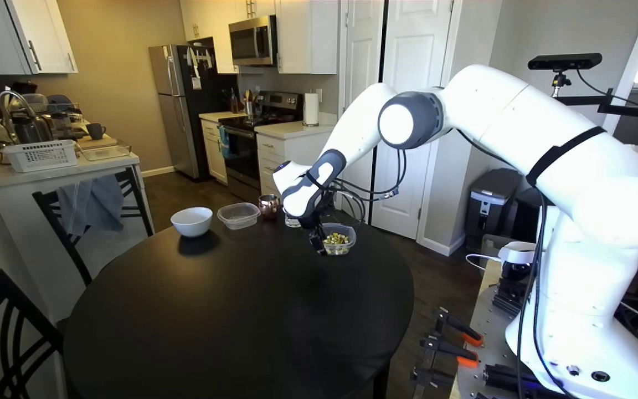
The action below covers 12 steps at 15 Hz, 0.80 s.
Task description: Pour the contents of the lunchbox onto the table
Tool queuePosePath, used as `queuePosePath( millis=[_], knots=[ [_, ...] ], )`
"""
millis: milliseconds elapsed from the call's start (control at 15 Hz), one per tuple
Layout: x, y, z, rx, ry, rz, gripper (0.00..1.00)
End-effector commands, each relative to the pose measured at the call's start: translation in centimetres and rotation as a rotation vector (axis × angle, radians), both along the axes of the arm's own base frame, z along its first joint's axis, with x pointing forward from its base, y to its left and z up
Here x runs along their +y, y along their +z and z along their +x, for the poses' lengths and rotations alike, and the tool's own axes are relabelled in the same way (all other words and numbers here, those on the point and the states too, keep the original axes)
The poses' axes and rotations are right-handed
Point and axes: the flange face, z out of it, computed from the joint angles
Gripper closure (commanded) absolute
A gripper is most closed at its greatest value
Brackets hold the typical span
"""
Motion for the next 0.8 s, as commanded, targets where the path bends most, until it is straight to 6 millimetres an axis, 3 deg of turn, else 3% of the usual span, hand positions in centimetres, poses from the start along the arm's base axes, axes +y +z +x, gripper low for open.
queuePosePath(
  millis=[0,133,733],
  knots=[
    [-0.1,-1.0,0.8,-0.031,0.062,0.006,0.26],
    [0.0,-0.9,1.1,-0.073,0.074,0.006,0.28],
    [1.0,1.1,0.3,-0.091,0.078,-0.022,0.88]
  ],
)
